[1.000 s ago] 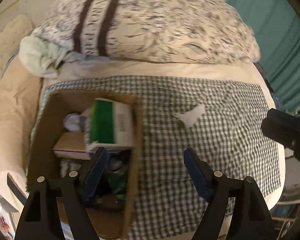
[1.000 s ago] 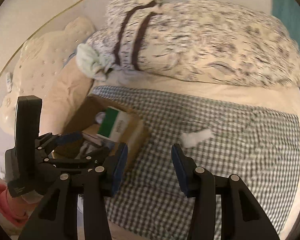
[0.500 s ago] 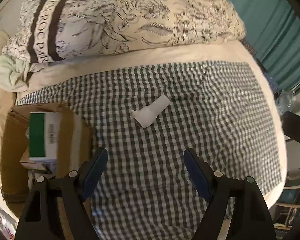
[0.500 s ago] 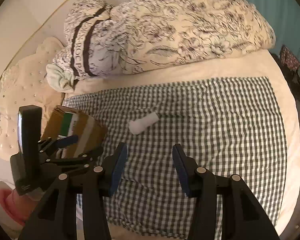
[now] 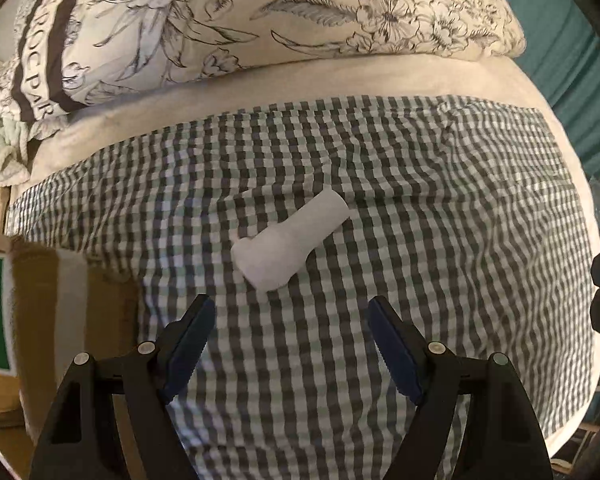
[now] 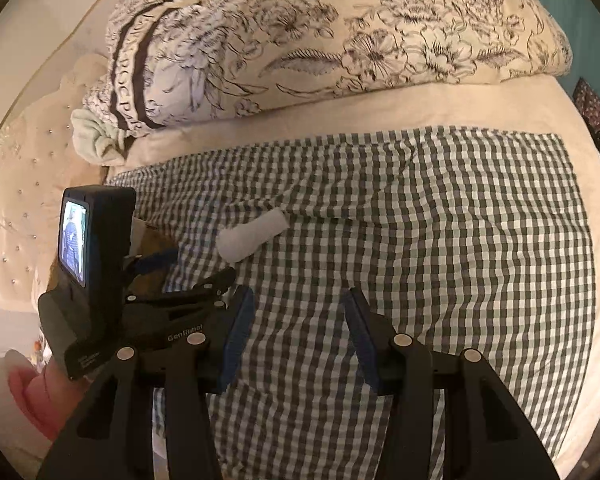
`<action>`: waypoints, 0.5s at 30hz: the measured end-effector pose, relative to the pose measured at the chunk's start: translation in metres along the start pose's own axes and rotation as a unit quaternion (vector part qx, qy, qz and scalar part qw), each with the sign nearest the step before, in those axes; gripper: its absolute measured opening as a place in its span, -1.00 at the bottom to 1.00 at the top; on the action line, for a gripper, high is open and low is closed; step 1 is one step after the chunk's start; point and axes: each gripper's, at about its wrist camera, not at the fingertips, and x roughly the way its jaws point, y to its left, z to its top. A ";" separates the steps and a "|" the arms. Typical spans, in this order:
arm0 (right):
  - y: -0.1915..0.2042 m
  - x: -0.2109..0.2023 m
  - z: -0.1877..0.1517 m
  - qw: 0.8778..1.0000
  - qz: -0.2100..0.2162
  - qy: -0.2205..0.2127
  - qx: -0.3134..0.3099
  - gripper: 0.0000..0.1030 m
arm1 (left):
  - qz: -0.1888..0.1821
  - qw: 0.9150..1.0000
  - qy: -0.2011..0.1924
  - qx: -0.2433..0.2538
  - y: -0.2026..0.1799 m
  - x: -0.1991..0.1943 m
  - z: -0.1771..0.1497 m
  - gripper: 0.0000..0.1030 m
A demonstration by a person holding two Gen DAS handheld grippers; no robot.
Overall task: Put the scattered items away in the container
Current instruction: 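Move both tools back toward the white tube on the sheet, then grasp the white tube with the left tool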
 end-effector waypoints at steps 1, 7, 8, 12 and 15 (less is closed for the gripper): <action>-0.005 0.006 0.002 1.000 0.000 0.004 0.005 -0.08 | 0.001 1.000 0.003 0.004 -0.002 0.005 0.003 0.58; -0.026 0.036 0.009 0.999 -0.002 0.030 0.026 -0.08 | 0.008 1.000 0.015 0.024 -0.008 0.037 0.019 0.58; -0.028 0.041 0.010 0.999 -0.002 0.034 0.028 -0.08 | 0.009 1.000 0.018 0.024 -0.008 0.044 0.021 0.58; -0.039 0.056 0.013 0.998 -0.001 0.049 0.042 -0.08 | 0.021 0.999 0.027 0.028 -0.006 0.065 0.030 0.58; -0.045 0.065 0.015 0.997 0.000 0.058 0.046 -0.08 | 0.044 0.998 0.032 0.040 -0.004 0.078 0.037 0.58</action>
